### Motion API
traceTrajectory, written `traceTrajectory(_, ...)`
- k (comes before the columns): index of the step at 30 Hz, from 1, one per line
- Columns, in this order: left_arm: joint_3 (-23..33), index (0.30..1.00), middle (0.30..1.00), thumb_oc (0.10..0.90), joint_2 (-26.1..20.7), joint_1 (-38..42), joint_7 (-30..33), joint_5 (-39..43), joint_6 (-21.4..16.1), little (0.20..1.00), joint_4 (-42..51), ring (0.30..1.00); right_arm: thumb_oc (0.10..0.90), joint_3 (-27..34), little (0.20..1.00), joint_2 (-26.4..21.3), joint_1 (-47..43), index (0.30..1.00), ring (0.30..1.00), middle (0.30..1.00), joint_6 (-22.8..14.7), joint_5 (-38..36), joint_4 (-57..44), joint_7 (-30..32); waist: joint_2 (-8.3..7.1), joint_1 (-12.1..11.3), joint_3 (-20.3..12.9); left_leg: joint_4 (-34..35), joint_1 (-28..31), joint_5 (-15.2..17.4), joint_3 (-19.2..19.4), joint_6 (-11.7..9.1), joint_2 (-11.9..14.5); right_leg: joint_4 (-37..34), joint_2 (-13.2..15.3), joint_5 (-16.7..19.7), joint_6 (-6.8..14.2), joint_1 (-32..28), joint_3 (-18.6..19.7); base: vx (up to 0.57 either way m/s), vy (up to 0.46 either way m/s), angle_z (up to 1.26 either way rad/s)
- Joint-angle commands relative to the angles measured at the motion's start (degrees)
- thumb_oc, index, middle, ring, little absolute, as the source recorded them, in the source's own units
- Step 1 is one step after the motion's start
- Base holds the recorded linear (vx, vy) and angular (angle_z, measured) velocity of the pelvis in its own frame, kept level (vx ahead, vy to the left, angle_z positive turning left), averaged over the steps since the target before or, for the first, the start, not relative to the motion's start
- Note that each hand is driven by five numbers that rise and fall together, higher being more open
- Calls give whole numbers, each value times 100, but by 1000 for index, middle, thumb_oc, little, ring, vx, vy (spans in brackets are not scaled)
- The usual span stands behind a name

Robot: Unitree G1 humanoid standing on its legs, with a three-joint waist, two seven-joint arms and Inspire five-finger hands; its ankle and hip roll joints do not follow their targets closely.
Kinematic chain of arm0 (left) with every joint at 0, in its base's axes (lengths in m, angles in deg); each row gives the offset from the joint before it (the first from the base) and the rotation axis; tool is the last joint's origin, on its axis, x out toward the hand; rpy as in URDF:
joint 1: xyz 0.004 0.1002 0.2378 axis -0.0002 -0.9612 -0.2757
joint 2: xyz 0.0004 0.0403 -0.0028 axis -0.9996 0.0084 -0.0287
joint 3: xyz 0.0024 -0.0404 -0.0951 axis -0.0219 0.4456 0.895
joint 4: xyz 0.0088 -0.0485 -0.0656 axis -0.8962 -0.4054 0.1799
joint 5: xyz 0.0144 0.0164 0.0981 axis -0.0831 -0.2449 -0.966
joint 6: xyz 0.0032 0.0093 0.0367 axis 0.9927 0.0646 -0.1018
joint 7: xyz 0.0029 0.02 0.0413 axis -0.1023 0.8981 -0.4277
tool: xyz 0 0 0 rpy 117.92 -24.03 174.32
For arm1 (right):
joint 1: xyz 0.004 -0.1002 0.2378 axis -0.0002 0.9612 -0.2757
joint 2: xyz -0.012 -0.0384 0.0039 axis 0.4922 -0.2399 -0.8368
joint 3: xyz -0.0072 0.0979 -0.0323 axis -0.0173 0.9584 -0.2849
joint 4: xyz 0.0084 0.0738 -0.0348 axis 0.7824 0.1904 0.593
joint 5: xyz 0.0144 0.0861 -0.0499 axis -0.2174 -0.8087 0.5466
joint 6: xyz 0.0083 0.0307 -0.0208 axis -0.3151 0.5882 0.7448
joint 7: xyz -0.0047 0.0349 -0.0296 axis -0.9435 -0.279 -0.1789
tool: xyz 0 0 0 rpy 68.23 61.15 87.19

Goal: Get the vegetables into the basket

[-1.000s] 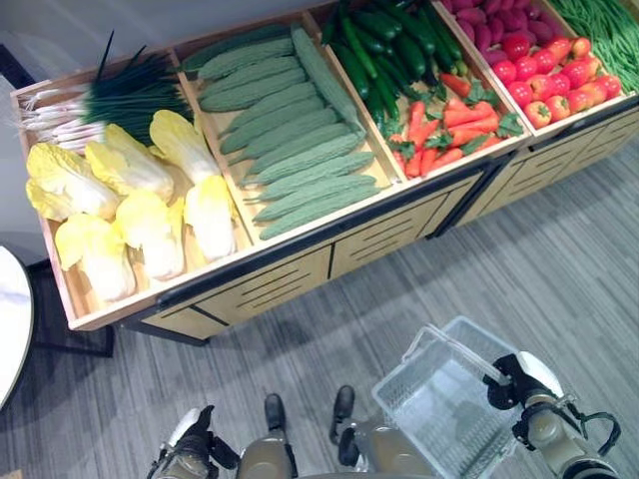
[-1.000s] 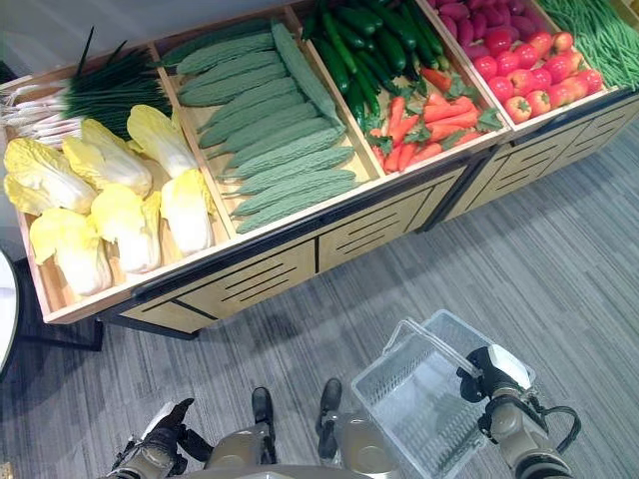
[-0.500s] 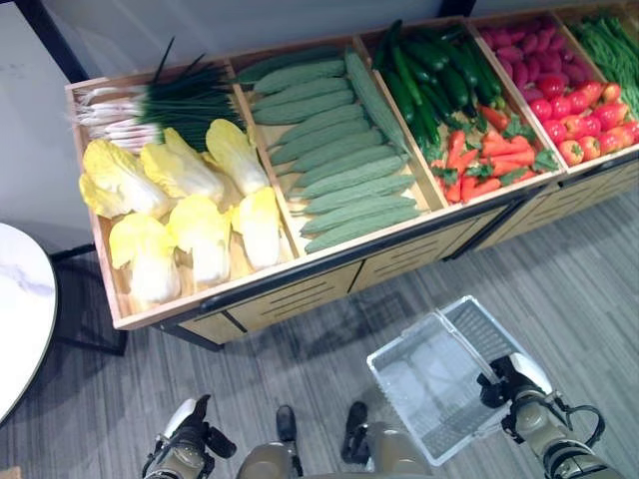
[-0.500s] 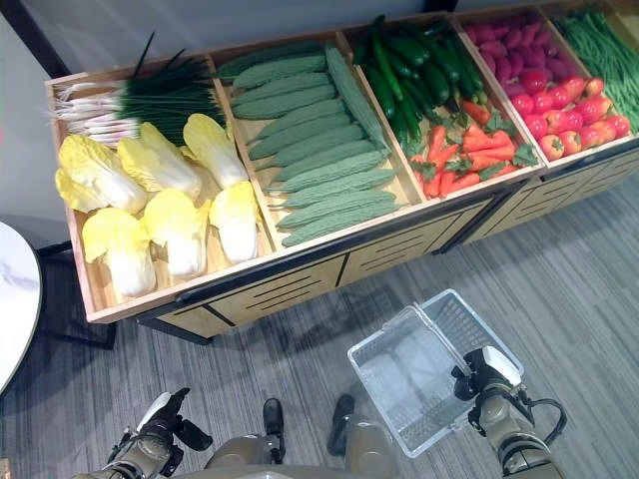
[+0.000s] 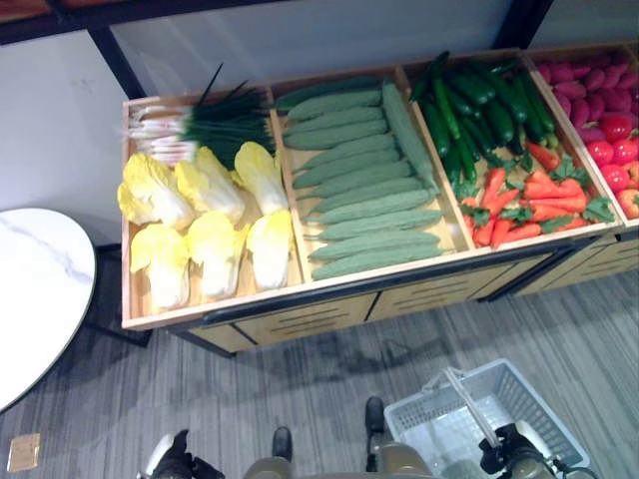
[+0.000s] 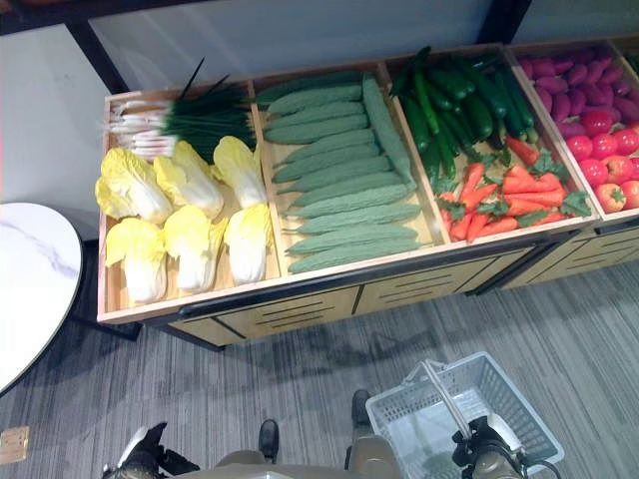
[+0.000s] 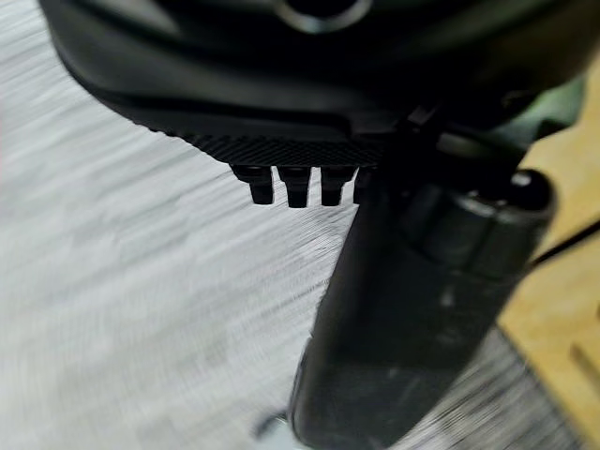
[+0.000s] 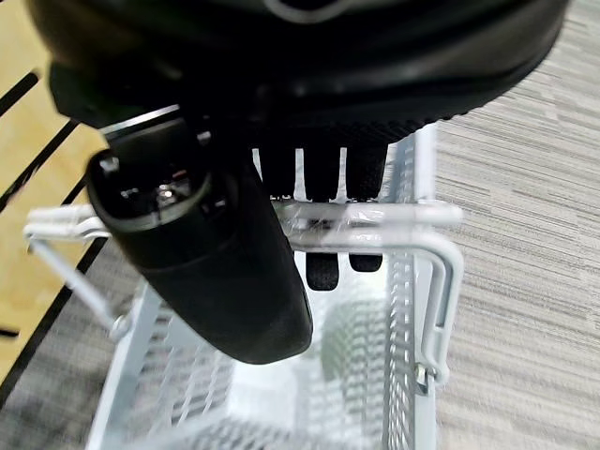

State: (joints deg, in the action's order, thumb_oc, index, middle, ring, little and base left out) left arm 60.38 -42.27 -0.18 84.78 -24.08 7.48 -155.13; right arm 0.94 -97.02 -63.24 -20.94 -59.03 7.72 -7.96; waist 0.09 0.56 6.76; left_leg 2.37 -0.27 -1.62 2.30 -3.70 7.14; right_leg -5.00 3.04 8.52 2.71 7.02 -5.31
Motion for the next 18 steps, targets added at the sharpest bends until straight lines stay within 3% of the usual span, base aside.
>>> traceTrajectory(1, 511, 1000, 1000, 900, -442, 230, 911, 858, -106, 1000, -145, 1000, 400, 93, 300, -269, -74, 300, 300, 300, -58, -182, 68, 392, -332, 1, -49, 263, -228, -211, -100, -233, 10, 91, 518, -223, 675, -89, 31, 71, -127, 6)
traceTrajectory(2, 1205, 1000, 1000, 900, -402, 222, 1582, 1696, -337, 1000, -42, 1000, 400, 42, 300, -92, -12, 300, 300, 300, -53, -174, 163, 533, -366, -40, -120, 263, -193, -205, -102, -260, 29, 27, 505, -244, 660, -203, -27, 54, -91, 6)
traceTrajectory(7, 1484, 1000, 1000, 900, -542, 315, 2372, 1814, -555, 1000, 402, 1000, 400, -69, 300, 8, 21, 300, 300, 300, -66, -58, 223, 699, -391, -53, -194, 263, -131, -160, -78, -286, 30, 0, 528, -264, 677, -281, -50, 19, -28, 5)
traceTrajectory(14, 1305, 1000, 1000, 900, -1096, 388, 3479, 773, -836, 1000, 2655, 1000, 400, -244, 300, 33, 90, 300, 300, 300, -260, 111, 227, 786, -422, -108, -266, 263, -115, -101, -144, -293, -25, 0, 609, -224, 730, -331, -111, 3, 1, 3)
traceTrajectory(18, 1297, 1000, 1000, 900, -1293, 300, 3737, -150, -831, 1000, 4743, 1000, 400, -284, 300, 28, 125, 300, 300, 300, -284, 147, 216, 739, -447, -145, -278, 263, -183, -82, -195, -294, -39, 0, 642, -211, 742, -299, -171, 0, 0, 0)
